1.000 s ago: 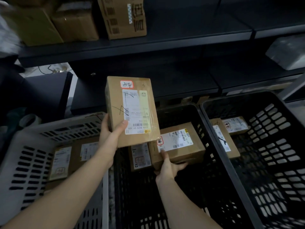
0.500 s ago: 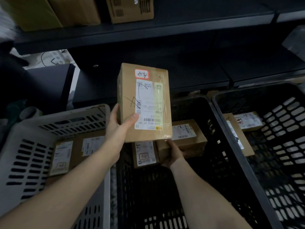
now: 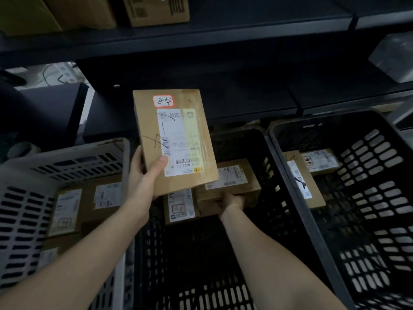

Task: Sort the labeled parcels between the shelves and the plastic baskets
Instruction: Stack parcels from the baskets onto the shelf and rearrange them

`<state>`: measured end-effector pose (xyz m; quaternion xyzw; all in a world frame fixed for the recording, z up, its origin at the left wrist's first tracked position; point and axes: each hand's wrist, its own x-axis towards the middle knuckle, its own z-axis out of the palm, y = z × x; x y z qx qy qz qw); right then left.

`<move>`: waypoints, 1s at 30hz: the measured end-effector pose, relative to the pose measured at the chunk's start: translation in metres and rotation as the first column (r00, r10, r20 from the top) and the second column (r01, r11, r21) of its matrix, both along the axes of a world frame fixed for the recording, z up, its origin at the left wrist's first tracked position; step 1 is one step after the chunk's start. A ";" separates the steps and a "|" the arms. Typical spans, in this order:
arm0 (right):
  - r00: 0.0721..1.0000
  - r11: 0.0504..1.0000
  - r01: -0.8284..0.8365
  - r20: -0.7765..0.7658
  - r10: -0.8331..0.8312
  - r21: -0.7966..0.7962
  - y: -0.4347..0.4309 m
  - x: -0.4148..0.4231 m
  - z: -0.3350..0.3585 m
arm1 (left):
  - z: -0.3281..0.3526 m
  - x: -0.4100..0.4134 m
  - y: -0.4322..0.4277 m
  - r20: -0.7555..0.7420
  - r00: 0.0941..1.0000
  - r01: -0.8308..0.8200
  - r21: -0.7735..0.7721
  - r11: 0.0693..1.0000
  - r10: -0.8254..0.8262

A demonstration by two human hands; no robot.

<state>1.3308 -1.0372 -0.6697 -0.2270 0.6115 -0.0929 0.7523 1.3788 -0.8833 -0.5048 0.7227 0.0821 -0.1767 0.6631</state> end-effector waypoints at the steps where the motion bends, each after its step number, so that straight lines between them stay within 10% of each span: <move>1: 0.999 0.999 0.028 0.045 -0.030 0.039 -0.001 -0.003 -0.002 | -0.002 -0.003 0.000 0.003 1.000 -0.007 -0.005 1.000 0.007; 18: 0.794 0.794 -0.606 -0.102 0.600 -0.052 -0.046 -0.035 0.053 | 0.008 -0.039 -0.003 -0.056 0.998 -0.020 0.024 1.000 0.022; 21: 0.751 0.721 -0.643 -0.029 0.660 -0.259 -0.055 -0.029 0.087 | 0.021 -0.049 0.000 -0.130 0.991 0.037 0.060 0.998 -0.029; 30: 0.537 0.585 -0.785 0.248 0.806 -0.205 -0.079 -0.050 0.141 | 0.036 -0.072 0.021 -0.448 0.848 0.396 0.176 0.901 -0.285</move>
